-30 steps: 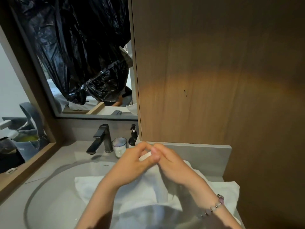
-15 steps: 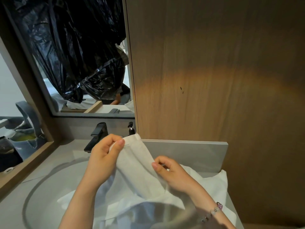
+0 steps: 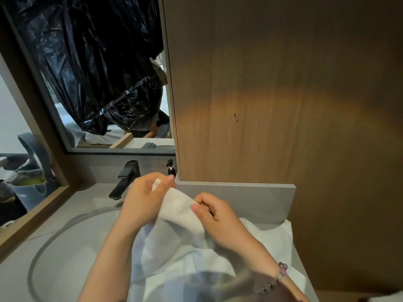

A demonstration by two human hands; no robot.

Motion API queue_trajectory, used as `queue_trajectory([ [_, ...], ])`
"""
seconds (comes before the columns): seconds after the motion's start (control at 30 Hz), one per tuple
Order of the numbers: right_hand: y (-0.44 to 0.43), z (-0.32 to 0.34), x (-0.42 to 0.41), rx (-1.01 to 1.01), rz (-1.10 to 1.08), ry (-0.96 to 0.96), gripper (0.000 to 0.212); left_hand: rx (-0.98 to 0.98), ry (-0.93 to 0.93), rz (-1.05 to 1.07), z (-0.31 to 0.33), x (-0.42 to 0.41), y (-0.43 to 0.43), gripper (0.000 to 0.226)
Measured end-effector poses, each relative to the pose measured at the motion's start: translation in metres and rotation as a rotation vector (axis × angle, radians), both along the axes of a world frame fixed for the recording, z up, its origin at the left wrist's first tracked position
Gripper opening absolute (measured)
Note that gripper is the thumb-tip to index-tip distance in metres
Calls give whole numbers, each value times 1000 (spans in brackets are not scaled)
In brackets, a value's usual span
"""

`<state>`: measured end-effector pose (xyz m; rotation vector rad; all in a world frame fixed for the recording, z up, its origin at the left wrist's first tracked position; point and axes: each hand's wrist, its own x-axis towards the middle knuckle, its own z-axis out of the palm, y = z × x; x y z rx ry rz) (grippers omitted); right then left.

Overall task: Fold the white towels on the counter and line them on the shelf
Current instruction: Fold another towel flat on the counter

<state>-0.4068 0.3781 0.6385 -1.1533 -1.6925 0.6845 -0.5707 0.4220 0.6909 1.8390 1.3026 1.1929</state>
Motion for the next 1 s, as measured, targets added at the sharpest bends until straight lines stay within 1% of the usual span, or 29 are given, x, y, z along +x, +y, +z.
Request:
queue_trajectory([
  [0.1,-4,-7,5,-74,-7,-8,32,181,47,72,11,8,-1,29],
  [0.2,-6,-11,15,-144,-59,-10,41,257,2,154,20,8,2,25],
  [0.27,-6,-5,27,-159,-85,-101,43,274,6,196,21,4,6,22],
  [0.33,-7,6,41,-147,-87,-252,43,270,-3,249,21,-3,10,21],
  [0.43,-13,14,60,-173,-90,-428,44,225,-72,349,25,-20,20,20],
  [0.53,-19,14,67,-198,-99,-517,45,226,-128,403,29,-38,31,25],
  [0.67,-29,15,63,-325,11,-613,36,248,-156,471,35,-51,34,25],
  [0.7,-31,14,64,-366,34,-627,38,234,-186,482,36,-54,33,26],
  [0.77,-32,10,66,-405,35,-613,49,215,-229,506,35,-62,35,26],
  [0.8,-32,9,69,-399,18,-583,52,200,-236,534,31,-72,43,32],
  [0.83,-30,9,72,-386,-6,-548,53,182,-244,579,19,-90,63,41],
  [0.9,-30,14,79,-355,-79,-507,47,141,-232,647,-11,-133,103,61],
  [0.93,-31,19,82,-331,-122,-507,44,138,-213,685,-17,-144,110,66],
  [0.97,-32,26,84,-296,-162,-514,42,137,-173,687,-15,-140,106,65],
  [1.0,-33,33,84,-255,-191,-518,41,140,-134,659,-2,-123,87,58],
])
